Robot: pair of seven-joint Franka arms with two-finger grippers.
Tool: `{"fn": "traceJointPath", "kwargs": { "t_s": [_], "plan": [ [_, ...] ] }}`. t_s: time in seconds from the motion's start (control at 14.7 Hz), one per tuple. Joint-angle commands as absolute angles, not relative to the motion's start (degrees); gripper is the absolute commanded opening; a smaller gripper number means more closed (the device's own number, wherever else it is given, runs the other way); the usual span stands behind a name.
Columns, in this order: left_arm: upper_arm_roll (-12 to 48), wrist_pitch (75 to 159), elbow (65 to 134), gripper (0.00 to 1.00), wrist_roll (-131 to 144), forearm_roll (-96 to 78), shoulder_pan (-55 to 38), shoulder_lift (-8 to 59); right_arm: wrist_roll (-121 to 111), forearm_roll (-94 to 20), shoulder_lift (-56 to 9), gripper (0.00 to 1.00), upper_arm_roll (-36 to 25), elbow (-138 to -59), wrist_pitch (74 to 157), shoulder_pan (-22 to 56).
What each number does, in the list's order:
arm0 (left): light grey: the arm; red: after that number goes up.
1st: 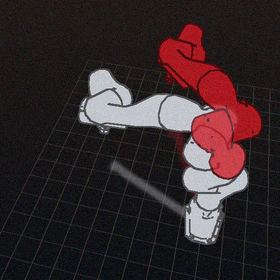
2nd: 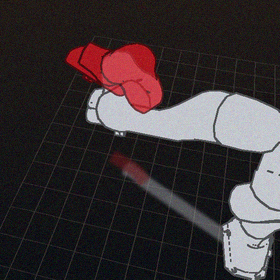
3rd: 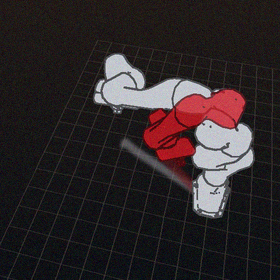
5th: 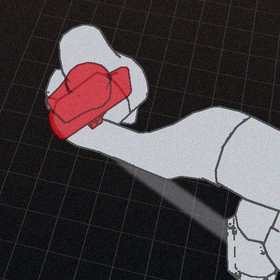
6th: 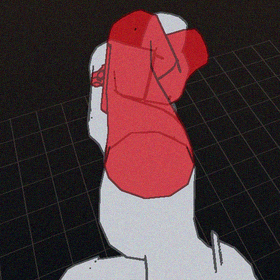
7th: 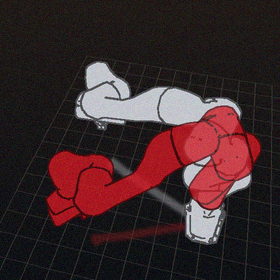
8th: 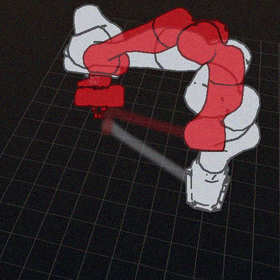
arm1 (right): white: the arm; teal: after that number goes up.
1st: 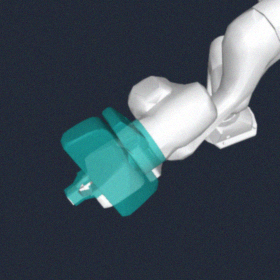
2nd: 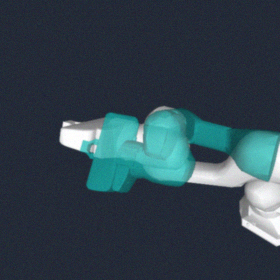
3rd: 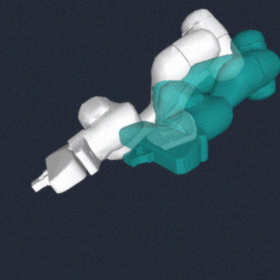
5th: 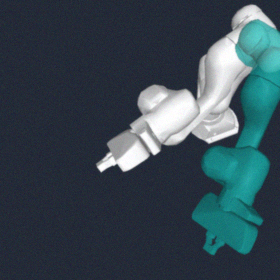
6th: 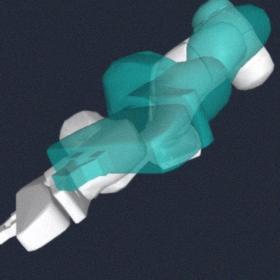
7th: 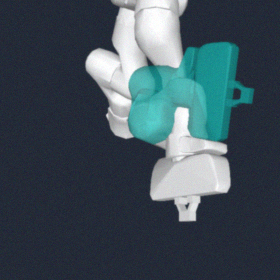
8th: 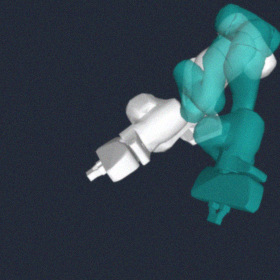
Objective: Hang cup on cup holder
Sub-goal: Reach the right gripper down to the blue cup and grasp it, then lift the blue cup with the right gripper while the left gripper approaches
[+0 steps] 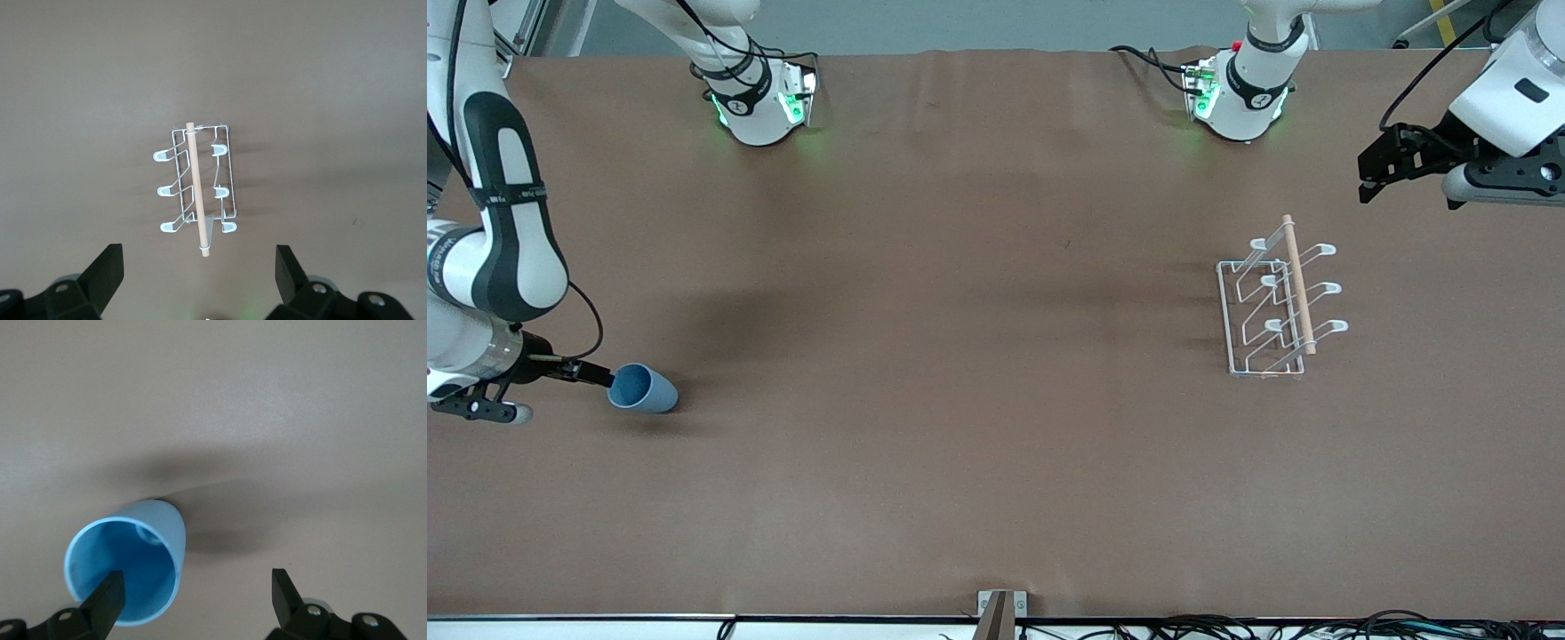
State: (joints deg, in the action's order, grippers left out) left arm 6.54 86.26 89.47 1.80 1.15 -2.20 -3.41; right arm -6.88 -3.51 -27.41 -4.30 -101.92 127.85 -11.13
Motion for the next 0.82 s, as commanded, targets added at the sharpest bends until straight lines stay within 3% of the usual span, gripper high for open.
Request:
{"fn": "traceJointPath", "kwargs": {
  "t_s": [0.0, 0.27, 0.41, 0.48, 0.55, 0.75],
  "plan": [
    [6.68, 86.22, 88.07, 1.0, 0.97, 0.01, -2.19, -2.46, -8.0, -5.79, -29.09, 0.94, -3.52, -102.31, 129.02, -12.13],
    [6.77, 87.27, 88.07, 1.0, 1.14, -1.05, -2.64, -1.23, -8.0, -7.91, -30.5, 0.61, -3.34, -102.39, 129.02, -11.87],
    [6.68, 88.59, 88.15, 1.0, 1.14, -1.05, -2.64, -0.88, -7.91, -8.35, -30.59, 0.22, -3.25, -102.3, 129.02, -11.78],
    [6.77, 88.85, 88.07, 1.0, 1.23, -1.05, -2.64, -0.53, -7.91, -9.92, -30.59, 0.11, -3.25, -102.3, 129.02, -11.86],
    [6.77, 88.86, 88.07, 1.0, 1.23, -1.05, -2.64, -0.44, -7.91, -12.28, -30.59, 0.04, -3.25, -102.3, 128.94, -11.78],
    [6.77, 88.86, 88.15, 1.0, 1.14, -1.05, -2.64, -0.35, -7.91, -13.18, -30.32, 0.03, -3.34, -102.3, 128.41, -11.34]
  ]
}}
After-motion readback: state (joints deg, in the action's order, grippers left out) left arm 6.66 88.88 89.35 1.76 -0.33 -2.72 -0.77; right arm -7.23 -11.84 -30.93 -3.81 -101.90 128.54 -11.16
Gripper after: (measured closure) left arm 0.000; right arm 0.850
